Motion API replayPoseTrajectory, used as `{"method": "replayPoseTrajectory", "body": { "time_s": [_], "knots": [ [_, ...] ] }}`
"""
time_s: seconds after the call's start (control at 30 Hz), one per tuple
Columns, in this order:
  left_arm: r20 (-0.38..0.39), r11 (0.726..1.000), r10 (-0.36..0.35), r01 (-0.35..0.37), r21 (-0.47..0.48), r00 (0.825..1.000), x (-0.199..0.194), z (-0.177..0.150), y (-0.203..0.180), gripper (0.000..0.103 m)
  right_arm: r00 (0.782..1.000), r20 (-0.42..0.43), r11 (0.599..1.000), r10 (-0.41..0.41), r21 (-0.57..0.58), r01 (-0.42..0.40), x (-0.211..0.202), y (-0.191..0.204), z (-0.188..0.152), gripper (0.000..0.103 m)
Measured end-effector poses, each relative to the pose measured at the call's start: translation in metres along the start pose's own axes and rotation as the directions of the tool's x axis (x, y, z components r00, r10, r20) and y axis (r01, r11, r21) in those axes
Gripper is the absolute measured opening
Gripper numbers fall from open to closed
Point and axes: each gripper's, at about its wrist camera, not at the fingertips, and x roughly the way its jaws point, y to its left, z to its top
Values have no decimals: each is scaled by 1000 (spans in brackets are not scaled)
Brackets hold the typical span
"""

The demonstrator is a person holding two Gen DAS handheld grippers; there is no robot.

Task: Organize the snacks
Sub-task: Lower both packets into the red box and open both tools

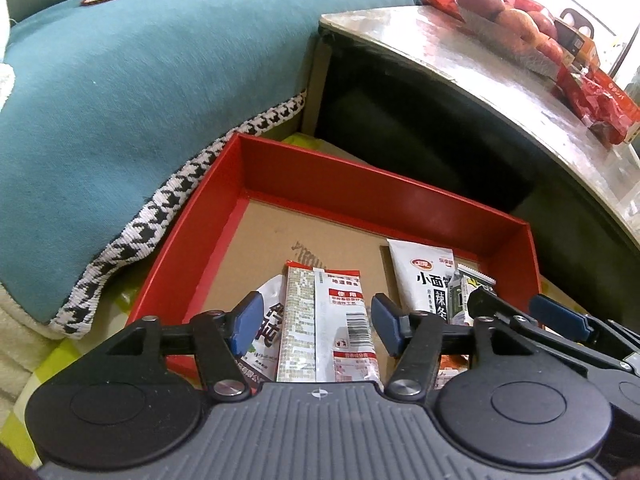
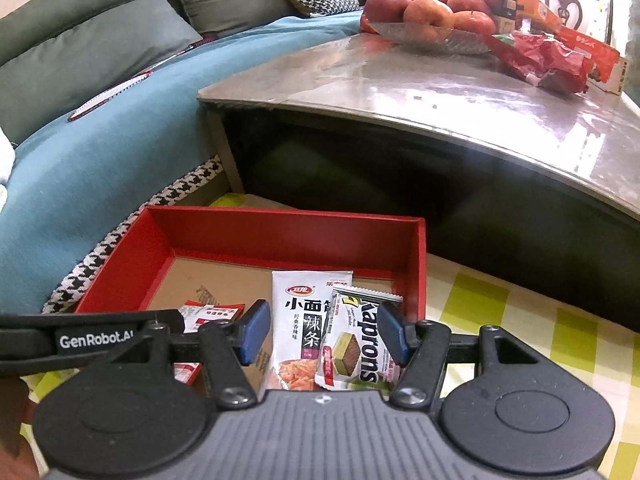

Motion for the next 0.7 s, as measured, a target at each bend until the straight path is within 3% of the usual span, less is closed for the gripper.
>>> {"method": "replayPoseTrajectory", "body": {
  "time_s": [0.7],
  "knots": [
    [27,999,-4,4,32,1000,-26,-16,-4,73,1000,3,1000,0,9,0,-31,1,-14,62]
  ]
}}
